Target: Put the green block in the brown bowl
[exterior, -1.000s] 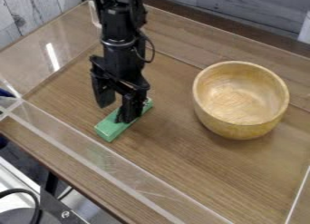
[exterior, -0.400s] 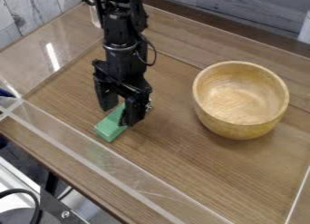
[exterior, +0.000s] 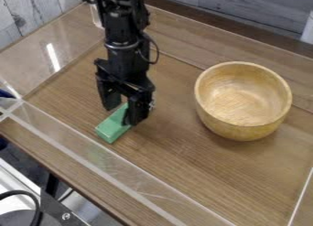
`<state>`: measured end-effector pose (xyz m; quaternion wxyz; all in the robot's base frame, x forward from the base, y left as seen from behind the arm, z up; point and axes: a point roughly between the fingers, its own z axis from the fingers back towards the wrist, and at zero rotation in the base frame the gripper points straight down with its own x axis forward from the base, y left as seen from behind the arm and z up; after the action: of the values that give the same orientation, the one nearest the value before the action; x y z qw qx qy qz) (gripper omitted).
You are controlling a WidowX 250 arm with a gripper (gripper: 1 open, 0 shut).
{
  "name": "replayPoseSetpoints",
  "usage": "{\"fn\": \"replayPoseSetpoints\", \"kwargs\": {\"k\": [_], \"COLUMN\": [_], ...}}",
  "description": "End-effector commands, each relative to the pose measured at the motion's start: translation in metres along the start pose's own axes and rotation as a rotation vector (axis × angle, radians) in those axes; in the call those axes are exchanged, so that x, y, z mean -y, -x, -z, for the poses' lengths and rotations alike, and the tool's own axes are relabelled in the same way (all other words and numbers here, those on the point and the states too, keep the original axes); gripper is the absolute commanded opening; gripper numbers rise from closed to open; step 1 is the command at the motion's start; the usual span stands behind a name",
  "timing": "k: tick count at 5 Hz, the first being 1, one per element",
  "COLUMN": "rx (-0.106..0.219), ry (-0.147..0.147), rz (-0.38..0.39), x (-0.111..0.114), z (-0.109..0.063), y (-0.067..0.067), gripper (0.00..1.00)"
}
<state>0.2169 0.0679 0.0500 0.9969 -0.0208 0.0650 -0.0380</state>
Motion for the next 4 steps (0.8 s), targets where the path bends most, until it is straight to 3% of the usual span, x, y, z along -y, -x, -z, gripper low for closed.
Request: {"fn": "replayPoseSetpoints", "kwargs": {"k": [1, 4], "rx": [0.056, 0.052], "ry": [-0.015, -0.009], "rz": [-0.008, -0.012], "x": [-0.0037, -0.0042], "z": [-0.0159, -0.0135], "y": [-0.0048, -0.0041], "gripper": [1.0, 1.0]}}
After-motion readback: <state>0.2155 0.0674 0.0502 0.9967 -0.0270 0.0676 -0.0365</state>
